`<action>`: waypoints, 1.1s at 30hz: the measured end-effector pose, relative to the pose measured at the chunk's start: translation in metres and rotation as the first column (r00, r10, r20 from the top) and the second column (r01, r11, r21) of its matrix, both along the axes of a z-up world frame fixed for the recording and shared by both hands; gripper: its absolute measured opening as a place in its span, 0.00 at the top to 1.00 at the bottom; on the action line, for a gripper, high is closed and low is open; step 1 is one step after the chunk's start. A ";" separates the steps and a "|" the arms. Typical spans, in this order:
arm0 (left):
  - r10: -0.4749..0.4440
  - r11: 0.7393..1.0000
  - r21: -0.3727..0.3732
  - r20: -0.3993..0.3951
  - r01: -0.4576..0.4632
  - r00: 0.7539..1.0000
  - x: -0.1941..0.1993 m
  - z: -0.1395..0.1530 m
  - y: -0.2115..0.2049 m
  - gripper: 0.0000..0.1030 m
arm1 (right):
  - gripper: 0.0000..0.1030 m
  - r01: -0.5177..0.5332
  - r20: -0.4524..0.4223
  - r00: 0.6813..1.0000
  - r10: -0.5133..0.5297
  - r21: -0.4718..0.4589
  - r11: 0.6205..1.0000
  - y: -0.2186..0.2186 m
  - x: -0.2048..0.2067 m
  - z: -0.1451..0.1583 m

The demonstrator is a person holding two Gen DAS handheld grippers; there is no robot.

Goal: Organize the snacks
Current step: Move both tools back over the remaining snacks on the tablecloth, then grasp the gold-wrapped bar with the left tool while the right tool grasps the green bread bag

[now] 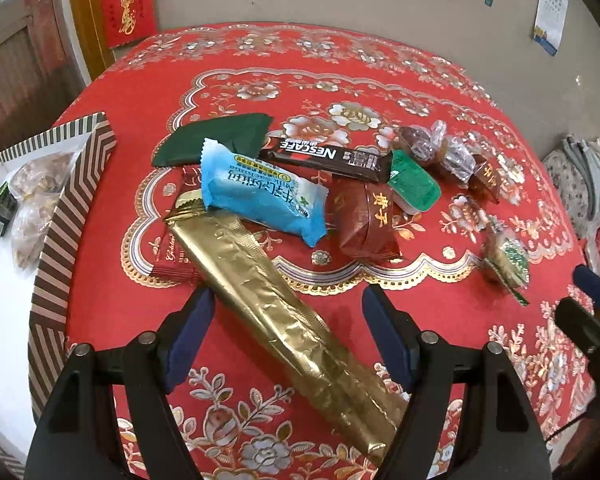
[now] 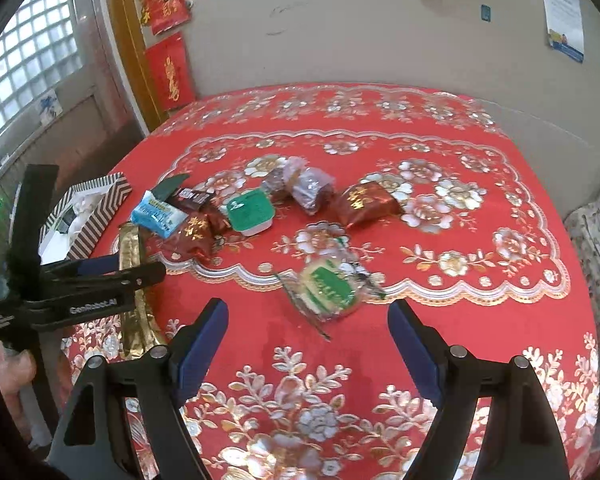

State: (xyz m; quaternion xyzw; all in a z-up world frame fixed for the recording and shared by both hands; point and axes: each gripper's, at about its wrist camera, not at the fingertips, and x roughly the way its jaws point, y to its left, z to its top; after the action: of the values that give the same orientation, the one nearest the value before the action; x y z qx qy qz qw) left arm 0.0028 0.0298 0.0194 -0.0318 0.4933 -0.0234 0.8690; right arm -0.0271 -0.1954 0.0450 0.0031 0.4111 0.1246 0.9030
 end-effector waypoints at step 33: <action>-0.024 0.999 0.038 -0.043 0.025 0.999 -0.019 -0.009 0.036 0.16 | 0.18 0.122 -0.130 0.986 -0.106 0.115 0.986 -0.028 0.035 -0.033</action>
State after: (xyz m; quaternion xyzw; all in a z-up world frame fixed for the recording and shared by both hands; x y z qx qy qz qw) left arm -0.0166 0.0660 0.0106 -0.0097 0.5122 -0.0238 0.8585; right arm 0.0082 -0.2236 0.0117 0.0900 0.4568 0.0974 0.8796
